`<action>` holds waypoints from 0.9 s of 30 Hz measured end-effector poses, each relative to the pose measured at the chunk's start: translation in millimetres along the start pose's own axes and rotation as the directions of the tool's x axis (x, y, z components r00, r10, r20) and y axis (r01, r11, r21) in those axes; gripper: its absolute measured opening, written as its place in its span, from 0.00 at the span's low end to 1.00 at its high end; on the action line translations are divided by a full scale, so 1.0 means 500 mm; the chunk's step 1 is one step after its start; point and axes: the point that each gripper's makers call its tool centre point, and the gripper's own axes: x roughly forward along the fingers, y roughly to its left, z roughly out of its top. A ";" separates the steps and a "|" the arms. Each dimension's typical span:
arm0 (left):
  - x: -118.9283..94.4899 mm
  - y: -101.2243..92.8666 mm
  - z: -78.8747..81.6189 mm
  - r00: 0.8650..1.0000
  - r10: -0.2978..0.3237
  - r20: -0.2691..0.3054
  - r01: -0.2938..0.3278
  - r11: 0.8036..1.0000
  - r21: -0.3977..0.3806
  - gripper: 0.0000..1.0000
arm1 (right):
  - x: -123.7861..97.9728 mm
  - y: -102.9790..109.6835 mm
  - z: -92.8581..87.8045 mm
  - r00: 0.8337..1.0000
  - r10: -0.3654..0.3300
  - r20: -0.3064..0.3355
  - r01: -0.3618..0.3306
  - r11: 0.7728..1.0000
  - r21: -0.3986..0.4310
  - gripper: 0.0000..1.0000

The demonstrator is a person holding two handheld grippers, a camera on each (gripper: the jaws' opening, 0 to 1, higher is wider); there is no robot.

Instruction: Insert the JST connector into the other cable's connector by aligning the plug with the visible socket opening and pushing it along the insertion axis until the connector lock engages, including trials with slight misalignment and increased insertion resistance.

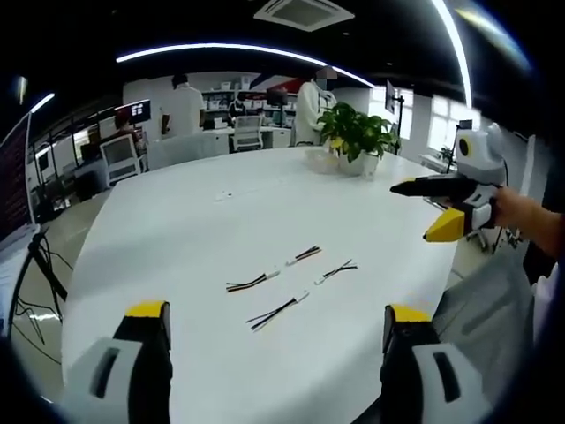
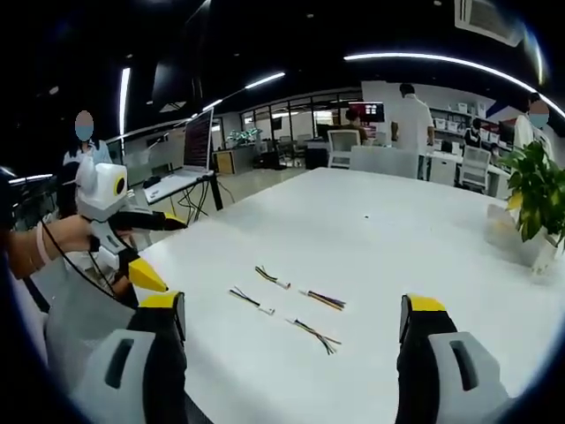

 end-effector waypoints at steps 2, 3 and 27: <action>0.001 0.004 0.010 1.000 0.003 0.009 -0.003 1.000 0.008 0.99 | 0.003 -0.003 0.007 1.000 0.000 0.005 0.000 1.000 -0.004 1.00; 0.001 0.007 0.015 1.000 0.006 0.012 -0.006 1.000 0.013 0.99 | 0.004 -0.005 0.011 1.000 0.001 0.009 -0.001 1.000 -0.004 1.00; 0.044 0.053 0.036 1.000 0.009 -0.012 -0.008 0.997 0.079 0.92 | 0.061 -0.012 0.035 0.995 0.098 -0.005 -0.098 0.995 -0.021 0.84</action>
